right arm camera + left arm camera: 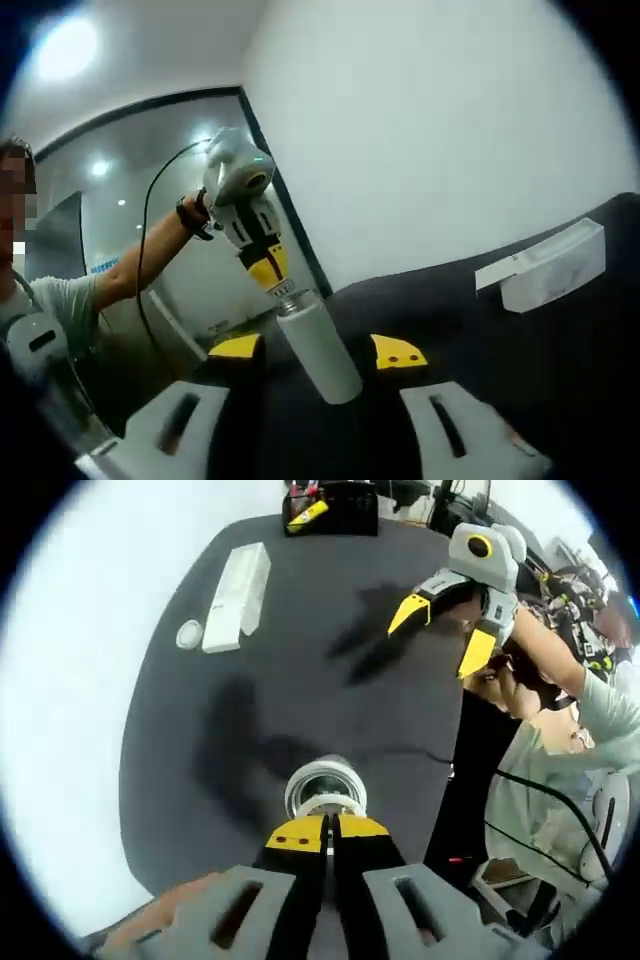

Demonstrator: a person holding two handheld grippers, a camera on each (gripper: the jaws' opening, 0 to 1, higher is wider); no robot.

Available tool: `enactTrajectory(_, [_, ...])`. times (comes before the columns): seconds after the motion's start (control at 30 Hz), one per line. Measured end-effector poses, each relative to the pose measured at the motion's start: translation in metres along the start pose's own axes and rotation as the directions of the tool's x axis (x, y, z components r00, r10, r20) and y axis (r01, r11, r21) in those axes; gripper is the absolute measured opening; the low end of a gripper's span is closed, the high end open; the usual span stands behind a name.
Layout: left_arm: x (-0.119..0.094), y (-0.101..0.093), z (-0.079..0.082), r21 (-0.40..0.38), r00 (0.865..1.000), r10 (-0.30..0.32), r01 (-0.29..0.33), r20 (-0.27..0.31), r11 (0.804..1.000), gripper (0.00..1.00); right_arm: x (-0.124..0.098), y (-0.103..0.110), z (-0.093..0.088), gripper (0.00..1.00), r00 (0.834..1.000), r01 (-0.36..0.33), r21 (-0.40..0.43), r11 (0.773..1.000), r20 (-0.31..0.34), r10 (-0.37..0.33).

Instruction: Assemble the cup parts correctly, then place the assembled cup into the box.

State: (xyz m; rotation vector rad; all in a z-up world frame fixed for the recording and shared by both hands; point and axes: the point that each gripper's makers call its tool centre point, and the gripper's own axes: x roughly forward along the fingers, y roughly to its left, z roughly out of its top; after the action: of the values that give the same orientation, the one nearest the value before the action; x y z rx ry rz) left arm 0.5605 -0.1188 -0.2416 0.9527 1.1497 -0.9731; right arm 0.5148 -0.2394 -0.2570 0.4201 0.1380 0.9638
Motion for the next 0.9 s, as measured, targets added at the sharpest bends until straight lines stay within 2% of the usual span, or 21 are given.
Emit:
enactTrajectory(0.07, [0.002,0.0,0.004,0.0,1.0,-0.006,0.006,0.006,1.0,0.0,-0.002,-0.002,-0.001,0.38,1.0,0.001,0.008,1.0,0.002,-0.001])
enactTrajectory(0.3, [0.012,0.005,0.004,0.021,1.0,-0.001,0.002,-0.025,1.0,0.0,-0.004,-0.003,-0.001,0.38,1.0,0.004,0.02,1.0,0.011,-0.004])
enactTrajectory(0.53, [0.023,0.006,-0.004,0.043,0.997,0.02,-0.017,-0.07,0.999,0.0,-0.003,-0.002,-0.004,0.38,1.0,-0.002,0.019,1.0,0.004,0.002])
enactTrajectory(0.9, [0.037,-0.001,-0.004,0.072,0.995,0.01,-0.003,-0.097,0.997,0.0,-0.003,-0.002,-0.007,0.38,1.0,-0.004,0.032,0.999,0.006,0.004])
